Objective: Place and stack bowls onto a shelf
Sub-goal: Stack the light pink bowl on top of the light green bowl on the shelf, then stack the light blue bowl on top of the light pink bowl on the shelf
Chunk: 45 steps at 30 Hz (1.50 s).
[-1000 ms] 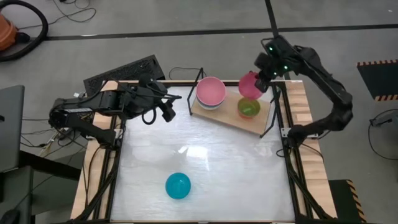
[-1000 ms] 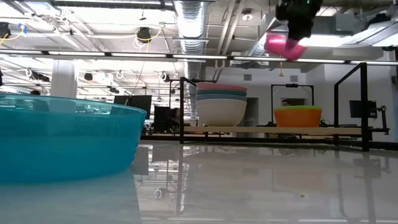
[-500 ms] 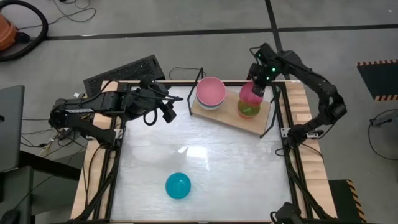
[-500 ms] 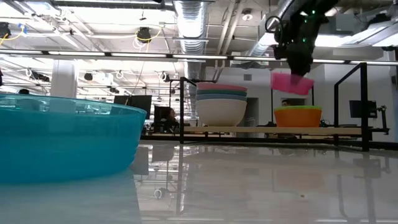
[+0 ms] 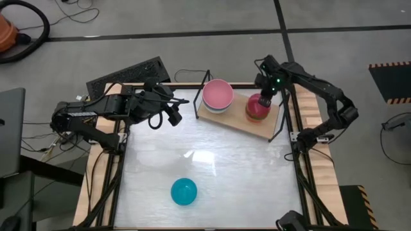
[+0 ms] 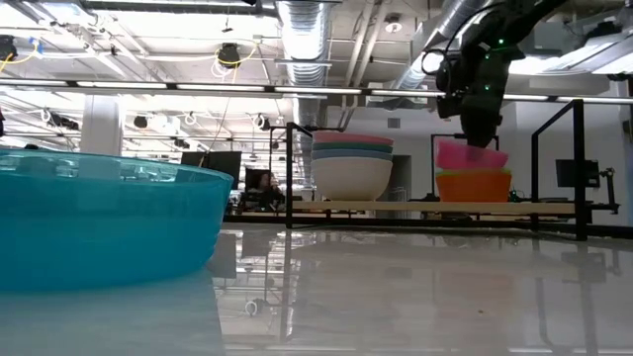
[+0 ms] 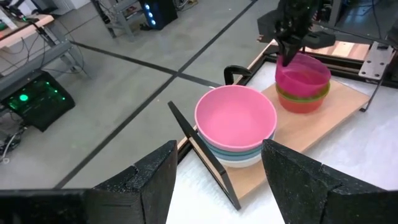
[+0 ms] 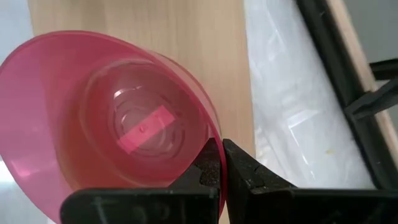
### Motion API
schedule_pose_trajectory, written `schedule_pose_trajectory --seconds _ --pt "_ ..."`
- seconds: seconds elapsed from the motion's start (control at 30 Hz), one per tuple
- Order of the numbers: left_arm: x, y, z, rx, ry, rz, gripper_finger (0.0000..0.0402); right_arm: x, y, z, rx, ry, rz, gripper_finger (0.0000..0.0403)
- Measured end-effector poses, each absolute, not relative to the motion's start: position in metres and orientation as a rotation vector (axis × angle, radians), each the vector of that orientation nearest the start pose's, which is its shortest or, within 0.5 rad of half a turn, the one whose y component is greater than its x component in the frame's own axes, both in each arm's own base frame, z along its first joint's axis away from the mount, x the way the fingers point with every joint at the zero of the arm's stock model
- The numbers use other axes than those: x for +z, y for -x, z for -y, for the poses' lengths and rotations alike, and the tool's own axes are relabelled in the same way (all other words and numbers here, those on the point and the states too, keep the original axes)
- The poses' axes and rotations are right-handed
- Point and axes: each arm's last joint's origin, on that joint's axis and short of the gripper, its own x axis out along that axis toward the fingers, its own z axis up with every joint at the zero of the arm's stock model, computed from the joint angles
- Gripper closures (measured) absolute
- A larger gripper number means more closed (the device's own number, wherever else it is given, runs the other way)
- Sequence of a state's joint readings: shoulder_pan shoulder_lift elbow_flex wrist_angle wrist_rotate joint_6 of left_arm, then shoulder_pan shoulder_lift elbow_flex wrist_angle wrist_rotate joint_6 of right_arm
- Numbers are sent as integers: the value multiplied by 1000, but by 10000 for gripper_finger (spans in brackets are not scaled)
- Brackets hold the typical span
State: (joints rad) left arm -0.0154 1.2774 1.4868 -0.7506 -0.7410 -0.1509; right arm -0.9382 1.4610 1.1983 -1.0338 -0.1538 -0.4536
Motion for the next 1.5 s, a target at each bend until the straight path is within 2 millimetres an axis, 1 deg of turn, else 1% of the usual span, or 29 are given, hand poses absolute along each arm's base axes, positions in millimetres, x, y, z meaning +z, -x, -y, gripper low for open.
schedule_pose_trajectory --seconds 0.2,0.37,0.7,0.83,0.9,0.97,1.03,1.1,1.2,1.27,1.33,1.43,1.5 --pt "420 -247 -16 743 -62 -459 180 260 -160 213 -401 -308 -1267 379" --pt "420 -247 -16 744 -62 -458 180 260 -158 215 -414 -317 -1266 375" --pt "420 -247 -16 744 -61 -458 180 260 -158 215 -428 -327 -1263 298" --pt "420 -247 -16 743 -60 -458 180 261 -158 215 -437 -338 -1260 258" --pt "420 -247 -16 743 -60 -458 180 264 -158 215 -441 -351 -1263 239" --pt "420 -247 -16 743 -60 -458 180 275 -159 216 -451 -365 -1240 225" --pt "420 -247 -16 743 -60 -458 180 290 -161 215 -442 -384 -1206 216" --pt "420 -247 -16 742 -60 -458 180 310 -165 213 -429 -393 -1157 213" --pt "419 -248 -15 701 -46 -464 180 343 -174 205 -388 -401 -1068 214" --pt "419 -249 -13 635 -28 -475 180 365 -182 196 -359 -383 -1012 216" --pt "417 -250 -10 531 -1 -500 180 383 -191 186 -334 -346 -967 218" --pt "412 -249 -1 350 78 -565 180 405 -204 167 -279 -285 -911 219" --pt "406 -246 8 227 146 -640 180 414 -212 154 -236 -247 -885 219"
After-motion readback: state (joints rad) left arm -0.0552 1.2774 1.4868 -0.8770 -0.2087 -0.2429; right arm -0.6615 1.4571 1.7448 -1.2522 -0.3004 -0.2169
